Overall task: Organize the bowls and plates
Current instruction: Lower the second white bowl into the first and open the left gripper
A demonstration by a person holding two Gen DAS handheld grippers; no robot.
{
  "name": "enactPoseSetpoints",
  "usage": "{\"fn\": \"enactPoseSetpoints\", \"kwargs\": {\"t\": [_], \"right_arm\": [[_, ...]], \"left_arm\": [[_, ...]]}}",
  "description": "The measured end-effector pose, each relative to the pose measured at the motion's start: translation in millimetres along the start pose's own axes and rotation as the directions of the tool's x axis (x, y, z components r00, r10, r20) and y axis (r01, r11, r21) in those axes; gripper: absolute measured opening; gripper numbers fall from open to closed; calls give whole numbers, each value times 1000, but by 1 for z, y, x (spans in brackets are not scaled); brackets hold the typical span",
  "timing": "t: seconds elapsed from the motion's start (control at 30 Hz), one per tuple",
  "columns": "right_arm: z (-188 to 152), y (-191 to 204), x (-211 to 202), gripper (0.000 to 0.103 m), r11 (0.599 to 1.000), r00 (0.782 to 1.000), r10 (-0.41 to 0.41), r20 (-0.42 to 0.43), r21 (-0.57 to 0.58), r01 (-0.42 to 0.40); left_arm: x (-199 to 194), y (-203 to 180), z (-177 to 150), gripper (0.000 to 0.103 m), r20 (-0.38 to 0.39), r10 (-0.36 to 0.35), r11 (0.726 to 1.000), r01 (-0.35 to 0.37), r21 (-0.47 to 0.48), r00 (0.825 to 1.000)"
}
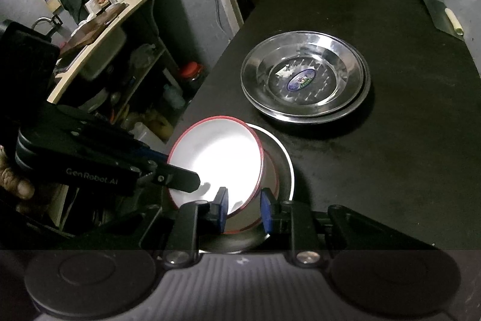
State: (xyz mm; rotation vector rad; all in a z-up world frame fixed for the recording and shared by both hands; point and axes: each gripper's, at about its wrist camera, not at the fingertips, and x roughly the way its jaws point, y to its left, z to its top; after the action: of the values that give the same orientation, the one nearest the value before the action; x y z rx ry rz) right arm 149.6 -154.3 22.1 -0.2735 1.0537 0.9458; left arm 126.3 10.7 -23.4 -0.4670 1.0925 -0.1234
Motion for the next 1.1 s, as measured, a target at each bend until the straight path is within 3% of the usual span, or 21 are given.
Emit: {"fn": "enactPoseSetpoints", "kwargs": {"t": [0.77, 1.1], "right_arm": [[-3, -3, -2, 34, 1000, 1000, -16, -3, 0, 16], [-3, -5, -11, 37, 1000, 999, -12, 45, 19, 11]], "left_arm": [[1, 0, 0, 21, -3, 10, 1000, -10, -10, 1000], [-8, -2, 0, 36, 25, 29, 1000, -30, 8, 999]]}}
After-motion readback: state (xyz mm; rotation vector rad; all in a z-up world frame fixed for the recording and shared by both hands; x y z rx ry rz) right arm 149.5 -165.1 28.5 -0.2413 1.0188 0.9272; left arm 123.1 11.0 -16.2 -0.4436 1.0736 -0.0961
